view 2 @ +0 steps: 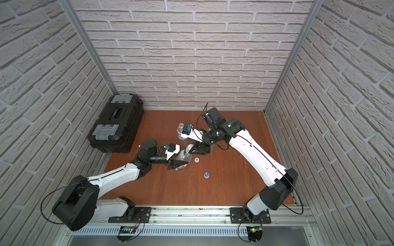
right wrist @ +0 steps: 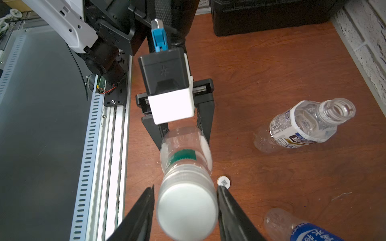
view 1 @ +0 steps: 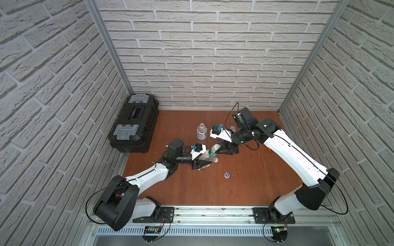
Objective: Screw on the bottle caps
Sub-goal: Screw the bottle cap onto the plastic bottle.
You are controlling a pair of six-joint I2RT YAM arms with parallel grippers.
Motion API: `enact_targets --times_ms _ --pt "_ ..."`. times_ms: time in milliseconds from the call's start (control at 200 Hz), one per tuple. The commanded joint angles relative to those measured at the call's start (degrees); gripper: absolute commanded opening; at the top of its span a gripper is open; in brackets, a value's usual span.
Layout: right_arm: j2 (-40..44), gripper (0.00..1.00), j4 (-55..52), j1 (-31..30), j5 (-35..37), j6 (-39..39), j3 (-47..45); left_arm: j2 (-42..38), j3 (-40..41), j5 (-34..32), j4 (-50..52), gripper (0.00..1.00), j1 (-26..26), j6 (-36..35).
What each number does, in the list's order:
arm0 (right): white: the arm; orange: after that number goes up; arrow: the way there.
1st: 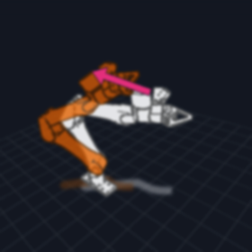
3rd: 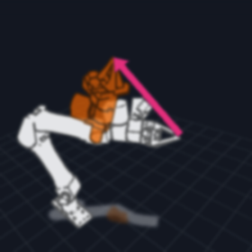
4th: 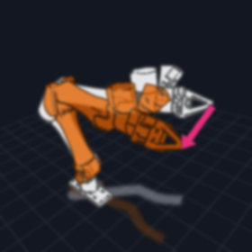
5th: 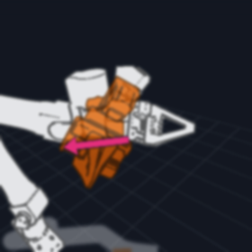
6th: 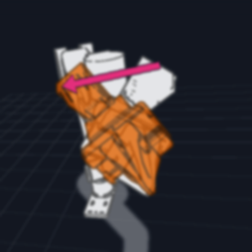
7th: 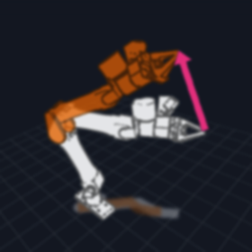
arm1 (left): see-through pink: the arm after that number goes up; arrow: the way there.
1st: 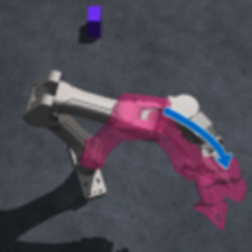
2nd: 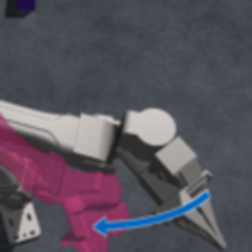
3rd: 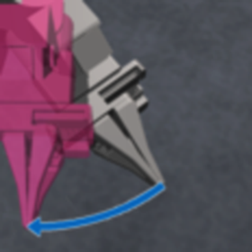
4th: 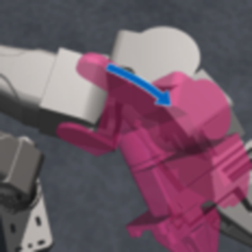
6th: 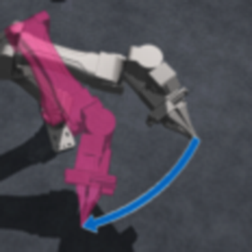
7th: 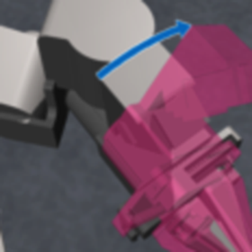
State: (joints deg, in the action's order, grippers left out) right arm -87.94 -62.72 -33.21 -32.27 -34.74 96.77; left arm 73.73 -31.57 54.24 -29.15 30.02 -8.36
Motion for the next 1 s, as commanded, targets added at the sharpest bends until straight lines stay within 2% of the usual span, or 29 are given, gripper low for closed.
enact_targets --times_ms 0,345,475,630,810,995 --pt "-0.7 0.5 -0.9 0.2 -1.4 2.8 1.6 -1.4 -1.0 -1.3 -2.9 0.49 0.3 0.1" --pt "-0.7 0.39 5.3 0.1 0.8 11.7 -4.3 -3.1 0.5 -8.2 -7.6 0.49 2.7 0.9" --pt "-1.1 0.36 6.5 -0.2 1.4 17.9 -4.8 -4.5 1.9 -16.2 -9.6 0.49 4.5 0.2" --pt "1.3 0.37 15.1 -0.5 4.8 32.0 -11.1 -5.1 4.1 -28.0 -16.9 0.5 7.9 0.8" --pt "3.7 0.37 24.6 -1.4 11.4 50.4 -18.4 -4.3 4.6 -37.3 -20.9 0.49 12.5 -1.0" --pt "7.5 0.4 31.0 -4.0 22.8 68.5 -24.2 -3.9 5.0 -44.8 -21.3 0.49 15.6 -3.8"
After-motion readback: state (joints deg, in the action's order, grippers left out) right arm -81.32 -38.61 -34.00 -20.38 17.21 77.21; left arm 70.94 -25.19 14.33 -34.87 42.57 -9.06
